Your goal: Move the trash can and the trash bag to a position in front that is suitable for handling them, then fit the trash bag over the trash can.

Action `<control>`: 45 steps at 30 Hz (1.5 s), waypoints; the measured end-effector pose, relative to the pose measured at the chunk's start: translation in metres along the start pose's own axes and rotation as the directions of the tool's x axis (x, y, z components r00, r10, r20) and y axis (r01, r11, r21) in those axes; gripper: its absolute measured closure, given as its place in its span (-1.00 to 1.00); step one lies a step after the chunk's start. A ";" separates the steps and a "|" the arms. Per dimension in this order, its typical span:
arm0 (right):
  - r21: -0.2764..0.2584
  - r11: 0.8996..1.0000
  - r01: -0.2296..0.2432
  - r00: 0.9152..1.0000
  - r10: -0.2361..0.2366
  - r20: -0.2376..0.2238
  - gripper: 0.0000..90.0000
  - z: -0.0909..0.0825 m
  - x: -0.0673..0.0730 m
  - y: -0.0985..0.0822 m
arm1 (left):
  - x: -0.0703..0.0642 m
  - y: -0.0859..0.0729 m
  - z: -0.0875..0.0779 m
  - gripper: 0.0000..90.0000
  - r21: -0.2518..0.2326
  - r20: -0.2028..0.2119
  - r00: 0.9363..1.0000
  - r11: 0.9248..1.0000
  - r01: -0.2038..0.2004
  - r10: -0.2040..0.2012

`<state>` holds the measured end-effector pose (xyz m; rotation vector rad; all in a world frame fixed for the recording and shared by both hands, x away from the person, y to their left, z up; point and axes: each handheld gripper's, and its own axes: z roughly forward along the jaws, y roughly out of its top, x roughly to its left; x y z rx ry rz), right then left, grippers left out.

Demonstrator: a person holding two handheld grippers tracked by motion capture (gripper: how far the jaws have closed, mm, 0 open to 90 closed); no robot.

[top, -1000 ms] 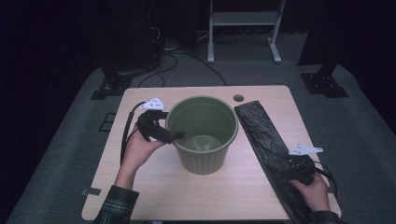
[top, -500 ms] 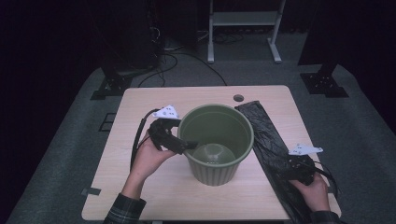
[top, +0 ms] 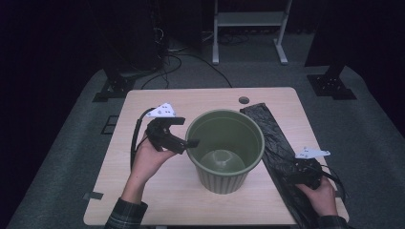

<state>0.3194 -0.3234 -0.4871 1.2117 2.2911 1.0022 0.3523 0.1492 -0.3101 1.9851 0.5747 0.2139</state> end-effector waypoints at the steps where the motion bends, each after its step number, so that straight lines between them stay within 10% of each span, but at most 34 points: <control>1: 0.000 1.000 0.000 1.000 0.000 0.000 -0.79 0.000 0.000 0.000 | 0.000 -0.001 -0.004 -1.00 -0.005 -0.004 1.000 1.000 -0.002 0.002; 18: -0.001 1.000 0.029 0.999 -0.029 0.029 -0.79 -0.002 0.003 0.000 | -0.016 -0.064 -0.045 -1.00 0.020 -0.066 0.998 1.000 0.017 -0.015; 38: 0.011 1.000 0.016 1.000 -0.016 -0.012 -0.77 -0.010 0.015 -0.009 | -0.014 -0.161 -0.018 -1.00 0.089 -0.081 0.995 0.993 0.073 -0.066; 45: -0.041 0.999 0.009 1.000 -0.010 -0.011 -0.07 -0.015 0.013 -0.012 | -0.009 -0.176 -0.009 -1.00 0.116 -0.105 0.993 0.991 0.072 -0.060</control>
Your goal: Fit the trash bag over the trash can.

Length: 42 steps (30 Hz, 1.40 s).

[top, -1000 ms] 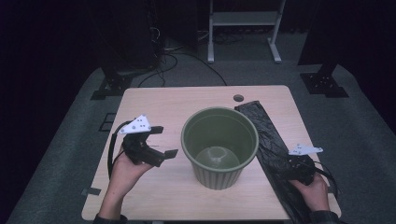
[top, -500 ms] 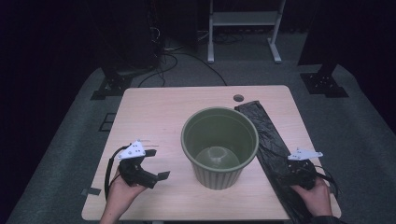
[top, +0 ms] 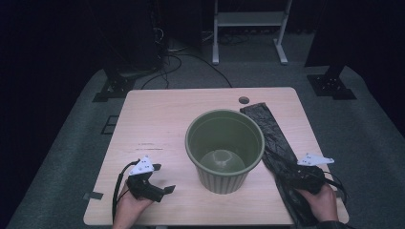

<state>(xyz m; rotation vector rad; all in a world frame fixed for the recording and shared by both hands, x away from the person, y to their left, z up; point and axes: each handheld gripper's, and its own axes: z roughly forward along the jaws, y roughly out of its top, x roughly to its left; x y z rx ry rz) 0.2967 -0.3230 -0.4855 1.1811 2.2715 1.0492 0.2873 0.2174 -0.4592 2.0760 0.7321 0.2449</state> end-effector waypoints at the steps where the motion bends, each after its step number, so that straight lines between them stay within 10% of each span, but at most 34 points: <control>1: -0.004 1.000 -0.002 1.000 0.002 0.002 0.01 -0.001 -0.001 0.000 | 0.000 -0.001 0.001 -1.00 0.007 -0.002 1.000 1.000 -0.001 0.001; 12: -0.020 1.000 -0.008 1.000 0.008 -0.001 0.97 -0.003 -0.009 -0.002 | 0.002 -0.008 0.015 -1.00 0.059 -0.013 1.000 0.998 -0.011 0.011; 27: -0.125 0.992 0.009 0.998 -0.016 -0.059 1.00 -0.021 -0.012 0.009 | 0.002 -0.011 0.024 -1.00 0.103 -0.006 1.000 0.994 -0.020 0.020; 42: -0.323 0.946 0.022 0.994 -0.054 -0.091 1.00 -0.062 -0.012 0.036 | -0.002 -0.010 0.028 -1.00 0.136 -0.029 0.998 0.989 -0.054 0.058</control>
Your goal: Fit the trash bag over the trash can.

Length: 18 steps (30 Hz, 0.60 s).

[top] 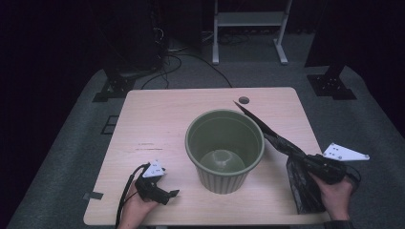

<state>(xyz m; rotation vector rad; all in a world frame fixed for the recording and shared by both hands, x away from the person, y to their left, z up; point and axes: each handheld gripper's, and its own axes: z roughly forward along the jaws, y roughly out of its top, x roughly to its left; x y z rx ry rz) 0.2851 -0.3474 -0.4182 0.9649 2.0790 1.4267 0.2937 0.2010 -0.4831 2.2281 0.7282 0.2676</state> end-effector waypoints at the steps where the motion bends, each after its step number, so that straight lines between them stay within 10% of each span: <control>1: -0.010 1.000 0.003 1.000 -0.003 0.003 1.00 -0.002 0.000 0.003 | 0.000 0.000 0.000 -1.00 0.002 -0.003 1.000 1.000 -0.004 0.004; 18: -0.191 0.981 0.034 0.996 -0.050 -0.078 1.00 -0.036 0.008 0.053 | -0.004 0.001 0.002 -1.00 0.020 -0.031 0.999 0.999 -0.031 0.031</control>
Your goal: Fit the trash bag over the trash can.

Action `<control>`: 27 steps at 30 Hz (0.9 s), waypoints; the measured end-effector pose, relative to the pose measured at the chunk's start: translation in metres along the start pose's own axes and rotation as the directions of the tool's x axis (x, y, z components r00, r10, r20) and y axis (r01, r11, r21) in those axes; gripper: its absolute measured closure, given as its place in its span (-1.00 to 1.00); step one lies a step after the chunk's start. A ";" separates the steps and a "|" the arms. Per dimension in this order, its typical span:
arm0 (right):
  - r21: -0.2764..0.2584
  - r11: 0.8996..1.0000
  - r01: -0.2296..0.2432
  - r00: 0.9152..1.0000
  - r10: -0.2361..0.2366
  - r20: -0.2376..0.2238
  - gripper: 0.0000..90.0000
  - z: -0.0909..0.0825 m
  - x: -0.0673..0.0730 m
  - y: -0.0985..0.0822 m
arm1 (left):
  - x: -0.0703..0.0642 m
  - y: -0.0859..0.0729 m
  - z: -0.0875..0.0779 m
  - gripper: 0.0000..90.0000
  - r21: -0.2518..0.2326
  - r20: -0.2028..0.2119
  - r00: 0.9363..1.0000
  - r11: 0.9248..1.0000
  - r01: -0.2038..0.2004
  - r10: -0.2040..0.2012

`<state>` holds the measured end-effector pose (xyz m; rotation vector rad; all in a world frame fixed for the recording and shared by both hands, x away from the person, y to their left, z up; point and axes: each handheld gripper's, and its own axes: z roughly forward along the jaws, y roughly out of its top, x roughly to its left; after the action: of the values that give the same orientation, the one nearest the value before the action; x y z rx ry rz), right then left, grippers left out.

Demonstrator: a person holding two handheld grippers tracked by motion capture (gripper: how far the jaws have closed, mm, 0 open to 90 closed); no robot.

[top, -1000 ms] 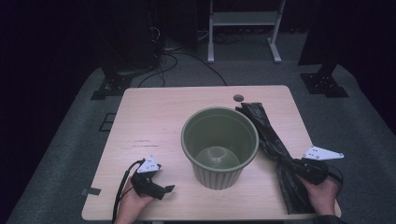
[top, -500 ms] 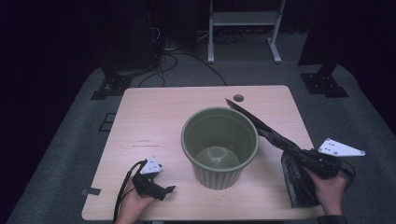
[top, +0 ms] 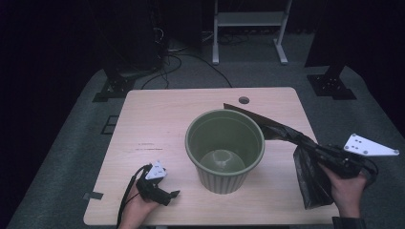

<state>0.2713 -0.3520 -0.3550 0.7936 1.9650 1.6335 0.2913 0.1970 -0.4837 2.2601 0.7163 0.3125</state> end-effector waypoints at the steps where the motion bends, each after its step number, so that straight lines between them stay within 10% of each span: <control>1: -0.014 1.000 -0.002 1.000 0.002 -0.016 1.00 -0.001 -0.001 0.004 | 0.000 0.000 0.000 -1.00 0.000 0.000 1.000 1.000 0.000 0.000; 14: -0.142 0.990 0.028 0.992 -0.045 -0.117 1.00 -0.013 0.001 0.058 | 0.000 0.000 0.000 -1.00 0.001 -0.002 1.000 1.000 0.002 -0.002; 27: -0.229 0.967 0.110 0.964 -0.160 -0.212 1.00 -0.006 0.024 0.126 | 0.000 0.000 0.000 -1.00 -0.002 -0.004 1.000 1.000 0.004 -0.004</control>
<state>0.2671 -0.3235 -0.2301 0.3928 1.8996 1.8835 0.2913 0.1970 -0.4838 2.2571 0.7219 0.3159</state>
